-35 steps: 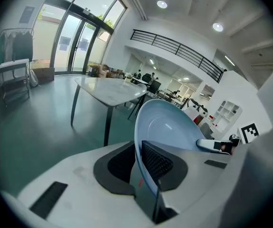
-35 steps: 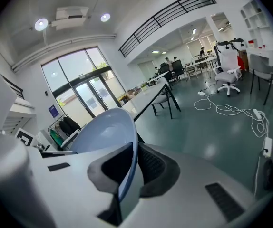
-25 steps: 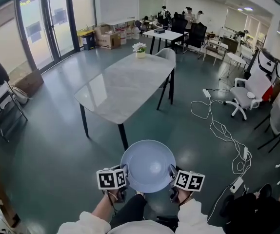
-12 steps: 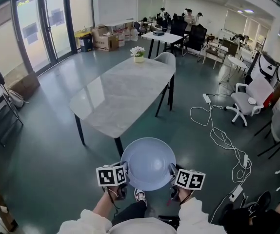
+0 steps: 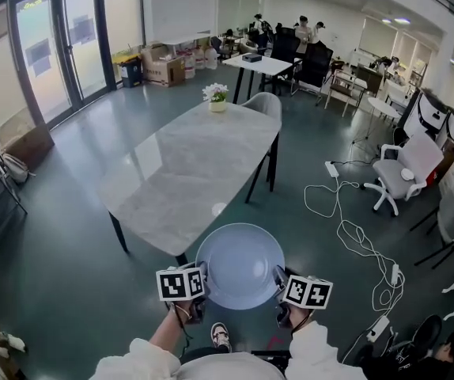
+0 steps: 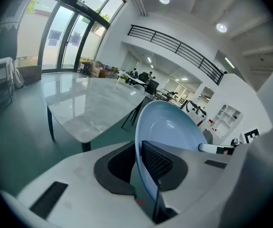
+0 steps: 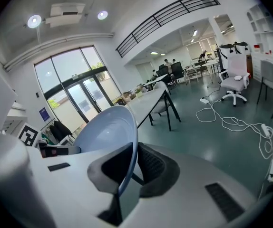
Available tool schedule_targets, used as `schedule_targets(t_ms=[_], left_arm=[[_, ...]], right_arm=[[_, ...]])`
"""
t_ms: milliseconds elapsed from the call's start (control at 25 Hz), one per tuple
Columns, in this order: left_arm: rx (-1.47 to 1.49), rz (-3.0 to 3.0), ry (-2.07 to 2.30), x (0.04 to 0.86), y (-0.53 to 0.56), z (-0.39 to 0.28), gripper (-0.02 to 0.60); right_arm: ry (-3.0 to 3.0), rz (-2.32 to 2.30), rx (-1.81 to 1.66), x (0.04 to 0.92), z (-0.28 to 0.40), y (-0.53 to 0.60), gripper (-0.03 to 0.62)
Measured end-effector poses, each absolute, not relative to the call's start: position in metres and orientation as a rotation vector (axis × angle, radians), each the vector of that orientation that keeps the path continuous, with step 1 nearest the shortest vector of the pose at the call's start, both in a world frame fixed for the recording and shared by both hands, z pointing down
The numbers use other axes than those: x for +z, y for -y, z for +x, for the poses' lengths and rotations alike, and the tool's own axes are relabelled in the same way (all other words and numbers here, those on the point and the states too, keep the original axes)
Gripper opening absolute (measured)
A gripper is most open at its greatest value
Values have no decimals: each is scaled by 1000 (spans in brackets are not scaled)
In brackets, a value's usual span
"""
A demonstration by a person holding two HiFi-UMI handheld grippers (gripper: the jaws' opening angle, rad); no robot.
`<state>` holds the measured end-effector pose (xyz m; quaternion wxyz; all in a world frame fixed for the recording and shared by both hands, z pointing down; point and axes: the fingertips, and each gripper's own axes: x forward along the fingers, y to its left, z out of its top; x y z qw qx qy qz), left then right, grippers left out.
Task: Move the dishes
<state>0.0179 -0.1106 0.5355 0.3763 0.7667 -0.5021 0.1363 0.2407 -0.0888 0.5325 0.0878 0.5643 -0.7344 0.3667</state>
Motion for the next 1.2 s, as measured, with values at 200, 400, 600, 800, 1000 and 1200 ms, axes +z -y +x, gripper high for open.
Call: schedule_targets(t_ms=[200, 400, 600, 800, 1000, 1200], left_arm=[[342, 1970, 1262, 537, 161, 30, 31], [348, 1981, 1251, 541, 205, 40, 31], [358, 1954, 1250, 548, 231, 36, 31], [353, 1906, 1281, 557, 247, 25, 31], [328, 1856, 1335, 558, 266, 9, 31], [267, 1763, 1423, 564, 293, -2, 31]], right_arm=[[2175, 1699, 1069, 531, 252, 134, 84], [2163, 1714, 1080, 537, 262, 174, 84], [2152, 1693, 1112, 541, 259, 206, 84], [2158, 1626, 1132, 550, 248, 231, 83], [2189, 1542, 1116, 550, 233, 265, 83], [2234, 1406, 1085, 551, 220, 319, 81]])
